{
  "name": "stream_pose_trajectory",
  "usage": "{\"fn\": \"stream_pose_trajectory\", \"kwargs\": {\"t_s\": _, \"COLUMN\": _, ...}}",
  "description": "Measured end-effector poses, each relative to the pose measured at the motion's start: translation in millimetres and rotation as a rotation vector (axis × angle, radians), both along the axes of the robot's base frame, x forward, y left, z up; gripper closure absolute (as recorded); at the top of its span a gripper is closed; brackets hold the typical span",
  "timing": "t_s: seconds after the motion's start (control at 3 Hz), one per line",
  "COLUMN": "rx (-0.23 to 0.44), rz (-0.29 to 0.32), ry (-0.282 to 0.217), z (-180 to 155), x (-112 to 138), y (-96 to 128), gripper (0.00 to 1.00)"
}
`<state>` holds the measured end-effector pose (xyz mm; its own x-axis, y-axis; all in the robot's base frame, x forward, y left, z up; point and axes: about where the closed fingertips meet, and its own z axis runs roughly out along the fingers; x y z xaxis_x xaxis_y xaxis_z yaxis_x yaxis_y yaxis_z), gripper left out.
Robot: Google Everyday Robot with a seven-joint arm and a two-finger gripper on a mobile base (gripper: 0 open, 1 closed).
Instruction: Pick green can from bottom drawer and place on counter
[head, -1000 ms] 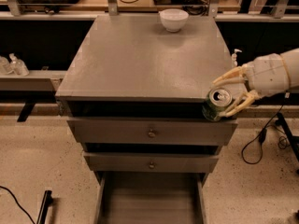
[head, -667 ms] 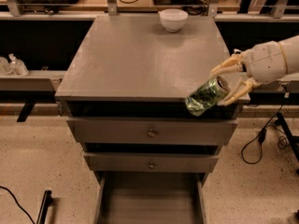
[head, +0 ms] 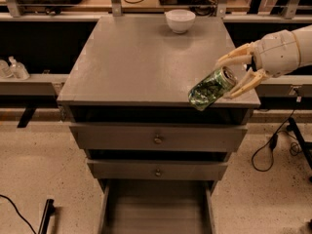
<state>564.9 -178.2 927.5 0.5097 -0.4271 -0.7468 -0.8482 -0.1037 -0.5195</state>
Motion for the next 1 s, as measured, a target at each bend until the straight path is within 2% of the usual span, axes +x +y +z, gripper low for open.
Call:
{"fn": "stream_pose_trajectory", "kwargs": {"t_s": 0.33, "rx": -0.031, "rz": -0.069, "ry": 0.059, "z": 9, "x": 6, "y": 3, "gripper": 1.00}}
{"fn": "stream_pose_trajectory", "kwargs": {"t_s": 1.0, "rx": -0.172, "rz": -0.259, "ry": 0.275, "z": -5, "x": 53, "y": -24, "gripper": 1.00}}
